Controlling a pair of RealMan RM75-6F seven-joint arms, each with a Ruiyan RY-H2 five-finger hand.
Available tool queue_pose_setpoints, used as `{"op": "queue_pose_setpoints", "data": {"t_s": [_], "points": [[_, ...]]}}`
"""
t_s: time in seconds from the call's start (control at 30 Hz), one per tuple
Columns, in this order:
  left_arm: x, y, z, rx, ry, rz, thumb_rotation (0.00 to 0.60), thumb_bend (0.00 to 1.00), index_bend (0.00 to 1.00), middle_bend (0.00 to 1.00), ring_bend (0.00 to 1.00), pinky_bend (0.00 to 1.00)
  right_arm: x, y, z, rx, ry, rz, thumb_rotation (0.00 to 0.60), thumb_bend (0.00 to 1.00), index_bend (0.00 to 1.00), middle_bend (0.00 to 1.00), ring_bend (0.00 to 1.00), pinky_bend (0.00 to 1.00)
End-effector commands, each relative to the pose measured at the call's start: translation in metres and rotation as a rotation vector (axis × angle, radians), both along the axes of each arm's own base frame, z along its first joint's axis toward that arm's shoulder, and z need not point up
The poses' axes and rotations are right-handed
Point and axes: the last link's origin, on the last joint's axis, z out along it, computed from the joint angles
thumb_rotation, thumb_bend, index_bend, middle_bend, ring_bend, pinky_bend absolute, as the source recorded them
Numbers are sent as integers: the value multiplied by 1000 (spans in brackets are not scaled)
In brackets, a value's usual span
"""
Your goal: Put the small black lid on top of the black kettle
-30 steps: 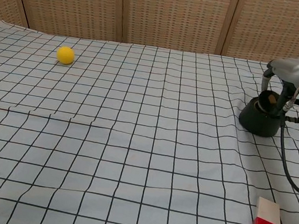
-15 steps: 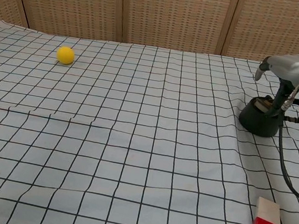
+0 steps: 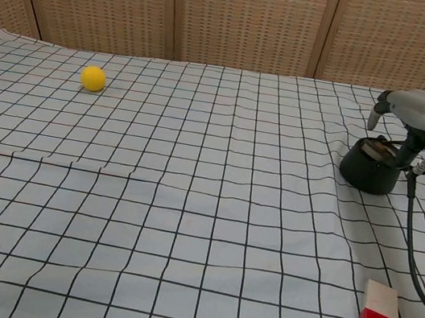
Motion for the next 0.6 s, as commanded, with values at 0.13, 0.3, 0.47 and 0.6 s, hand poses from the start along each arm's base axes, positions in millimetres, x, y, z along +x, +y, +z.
{"op": "queue_pose_setpoints", "data": {"t_s": [0.13,0.3,0.47,0.6], "points": [[1,-1,0,-3,-1,-4,600,11,17,0,0,0,-1,5,-3,5,-12,8,600,538,335,0,0,0],[1,-2,0,-5,2,-7,600,11,17,0,0,0,0,8,-6,12,-23,11,600,538,336,0,0,0],[2,-3,2,0,3,-10,600,11,17,0,0,0,-3,6,-12,21,-23,-1,600,535,337,0,0,0],[2,-4,2,-1,4,-11,600,11,17,0,0,0,-8,5,-15,27,-20,-13,600,535,338,0,0,0]]}}
